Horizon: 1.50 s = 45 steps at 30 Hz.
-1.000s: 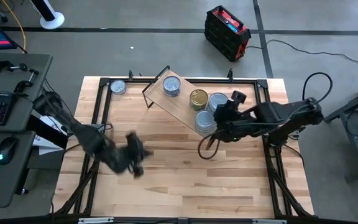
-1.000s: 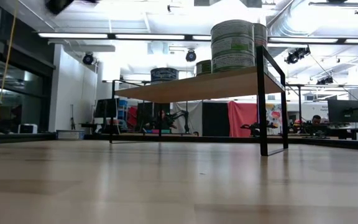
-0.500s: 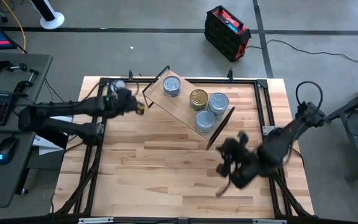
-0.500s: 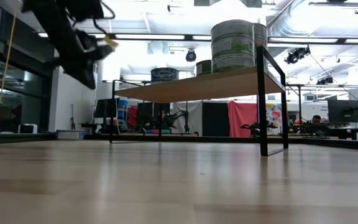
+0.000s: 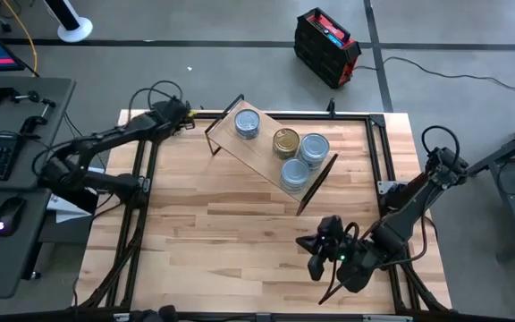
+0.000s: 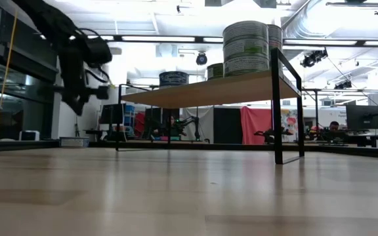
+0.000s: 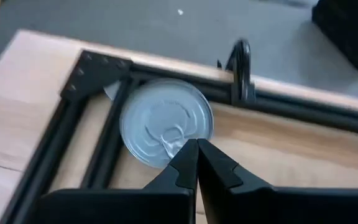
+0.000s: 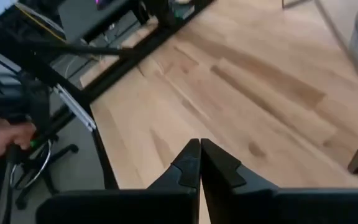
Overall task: Stack canned seafood by type on shelf
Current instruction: Stack the blue tuna can on top of the other blue tuna cans on the shelf
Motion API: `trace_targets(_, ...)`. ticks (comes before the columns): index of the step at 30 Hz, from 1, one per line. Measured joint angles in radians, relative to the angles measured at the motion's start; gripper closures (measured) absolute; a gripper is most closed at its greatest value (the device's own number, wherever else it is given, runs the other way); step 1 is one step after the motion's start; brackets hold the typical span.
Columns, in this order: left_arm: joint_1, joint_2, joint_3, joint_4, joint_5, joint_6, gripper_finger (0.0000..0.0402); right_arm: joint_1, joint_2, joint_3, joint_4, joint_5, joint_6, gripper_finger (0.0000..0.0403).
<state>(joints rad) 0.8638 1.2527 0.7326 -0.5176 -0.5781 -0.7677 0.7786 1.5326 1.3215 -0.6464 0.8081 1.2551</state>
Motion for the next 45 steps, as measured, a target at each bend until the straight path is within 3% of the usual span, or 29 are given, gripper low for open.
trace_targets(9, -0.006, 0.219, 0.000, 0.023, -0.037, -0.153, 0.0401, -0.019, 0.000, 0.008, 0.000, 0.051, -0.025, 0.0403)
trace_targets(18, 0.005, 0.305, 0.002, 0.080, -0.051, -0.154, 0.0401, -0.022, 0.000, 0.008, 0.000, 0.050, -0.033, 0.0403)
trace_targets(21, 0.006, 0.308, 0.004, 0.083, -0.025, -0.099, 0.0401, -0.022, 0.000, 0.008, 0.000, 0.033, -0.056, 0.0403)
trace_targets(27, 0.005, 0.307, 0.002, 0.066, 0.130, 0.255, 0.0401, -0.022, 0.000, 0.008, -0.014, 0.020, -0.094, 0.0403)
trace_targets(30, -0.005, 0.306, 0.000, 0.003, 0.162, 0.342, 0.0401, -0.022, 0.000, 0.008, -0.028, 0.016, -0.097, 0.0403)
trace_targets(33, -0.017, 0.306, 0.001, -0.043, 0.174, 0.370, 0.0401, -0.022, 0.000, 0.008, -0.039, 0.002, -0.097, 0.0403)
trace_targets(38, -0.049, 0.282, 0.000, -0.100, 0.311, 0.368, 0.0401, -0.022, 0.000, 0.008, -0.052, -0.013, -0.115, 0.0403)
trace_targets(45, -0.132, 0.157, 0.001, -0.228, 0.368, 0.411, 0.0401, -0.022, 0.000, 0.008, -0.067, -0.014, -0.138, 0.0403)
